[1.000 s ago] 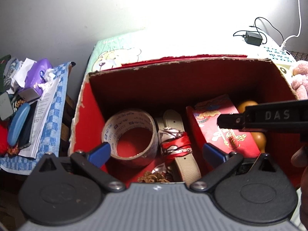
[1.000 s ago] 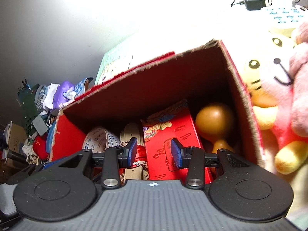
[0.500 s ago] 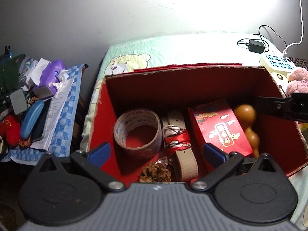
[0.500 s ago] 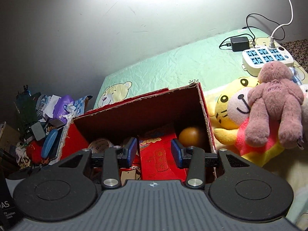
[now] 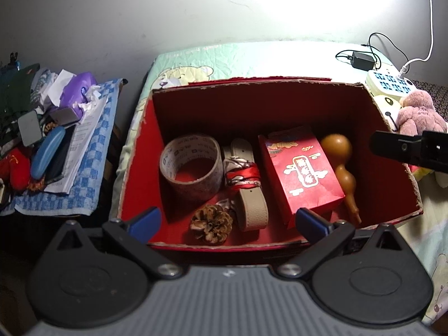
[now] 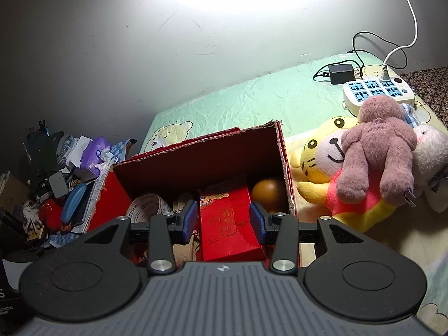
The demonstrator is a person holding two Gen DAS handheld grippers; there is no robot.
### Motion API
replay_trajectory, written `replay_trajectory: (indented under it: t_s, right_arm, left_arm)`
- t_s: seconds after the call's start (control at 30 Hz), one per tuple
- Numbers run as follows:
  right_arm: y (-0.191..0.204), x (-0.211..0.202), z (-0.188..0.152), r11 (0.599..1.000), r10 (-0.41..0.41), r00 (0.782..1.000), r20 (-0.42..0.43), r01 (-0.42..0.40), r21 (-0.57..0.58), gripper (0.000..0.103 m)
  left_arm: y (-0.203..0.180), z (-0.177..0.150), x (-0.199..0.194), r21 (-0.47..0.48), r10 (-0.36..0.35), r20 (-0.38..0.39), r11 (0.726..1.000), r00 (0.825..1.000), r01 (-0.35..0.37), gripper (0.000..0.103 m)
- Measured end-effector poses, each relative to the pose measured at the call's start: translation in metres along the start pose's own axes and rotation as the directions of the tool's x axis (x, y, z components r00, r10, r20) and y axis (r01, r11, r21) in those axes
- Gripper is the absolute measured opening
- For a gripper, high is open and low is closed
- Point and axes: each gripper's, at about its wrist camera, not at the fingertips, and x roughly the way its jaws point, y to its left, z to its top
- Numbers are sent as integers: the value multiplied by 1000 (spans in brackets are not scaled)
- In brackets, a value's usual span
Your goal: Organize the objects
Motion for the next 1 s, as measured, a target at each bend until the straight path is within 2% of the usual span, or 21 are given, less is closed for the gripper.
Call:
replay_trajectory:
  t_s: [0.17,0.53,0.8,1.0]
  right_arm:
    - [0,-7,-5,1000,2,1000,-8,-3,-21,45]
    - [2,-20,-15,997,4,1000,-5,-5,-72,48]
    - [-1,-29,-31,997,-5,999,-52,1,-74,48]
    - [1,-31,-47,997,-8,995,-98,0,-81,49]
  left_arm:
    - [-1,-8,-8,-16,28,-3,999,1000,-28,102]
    - [-7,-22,-20,-15,39,-19,999,999,-40,102]
    - [-15,-40,-5,-8,43,-109,999,993,-44,102]
    - [-19,-54,12,-14,28,-206,999,978,-32,102]
